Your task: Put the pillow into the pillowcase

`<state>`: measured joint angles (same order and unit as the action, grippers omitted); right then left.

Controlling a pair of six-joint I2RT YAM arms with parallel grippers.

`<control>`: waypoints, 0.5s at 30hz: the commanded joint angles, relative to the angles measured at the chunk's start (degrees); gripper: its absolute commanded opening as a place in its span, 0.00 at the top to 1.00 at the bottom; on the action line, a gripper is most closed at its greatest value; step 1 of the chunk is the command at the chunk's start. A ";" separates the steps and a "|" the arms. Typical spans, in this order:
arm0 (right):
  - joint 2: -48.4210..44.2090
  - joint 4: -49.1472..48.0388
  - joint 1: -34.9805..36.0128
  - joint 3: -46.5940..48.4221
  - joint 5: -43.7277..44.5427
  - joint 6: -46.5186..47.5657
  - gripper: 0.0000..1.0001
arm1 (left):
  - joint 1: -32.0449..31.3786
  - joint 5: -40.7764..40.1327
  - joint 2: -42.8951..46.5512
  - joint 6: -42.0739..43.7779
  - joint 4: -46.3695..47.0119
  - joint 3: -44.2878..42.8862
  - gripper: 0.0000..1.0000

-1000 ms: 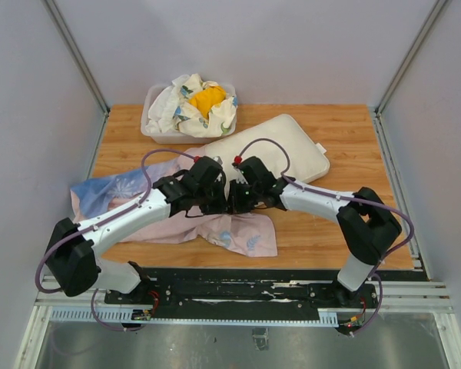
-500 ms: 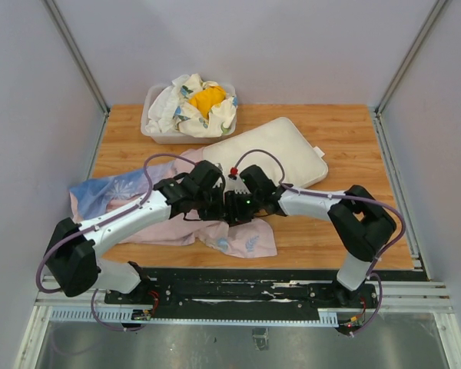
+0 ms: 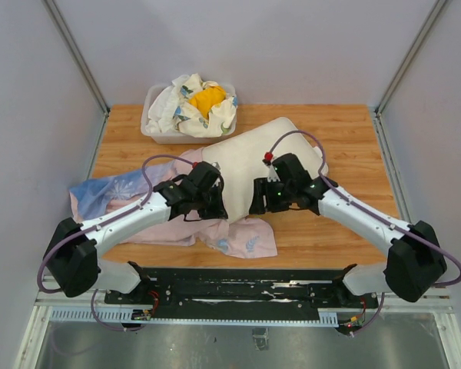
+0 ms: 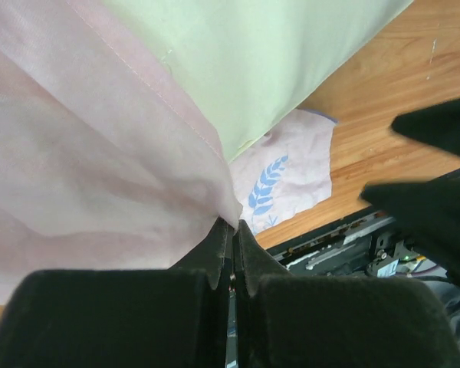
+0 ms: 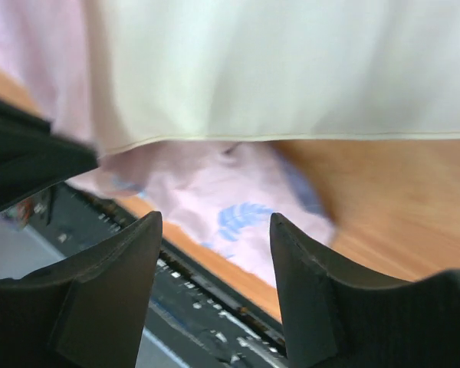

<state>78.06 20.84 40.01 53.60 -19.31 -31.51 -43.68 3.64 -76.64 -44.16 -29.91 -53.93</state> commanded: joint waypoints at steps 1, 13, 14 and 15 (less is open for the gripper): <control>-0.80 10.26 -3.68 4.49 15.28 6.29 0.40 | 0.18 -0.66 0.97 -0.21 1.86 -0.04 1.00; 10.73 5.76 -4.06 12.91 20.34 14.26 0.35 | 0.18 -0.94 1.38 -0.39 1.46 -0.48 1.00; 11.91 5.24 -4.07 13.52 20.47 14.81 0.34 | 0.18 -1.08 1.48 -0.40 1.37 -0.41 1.00; 13.48 5.11 -4.06 14.20 20.72 15.47 0.33 | 0.18 -1.17 1.54 -0.35 1.35 -0.39 1.00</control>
<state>88.01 27.00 36.34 64.84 -0.67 -19.84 -43.68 3.44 -76.64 -44.18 -29.61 -53.93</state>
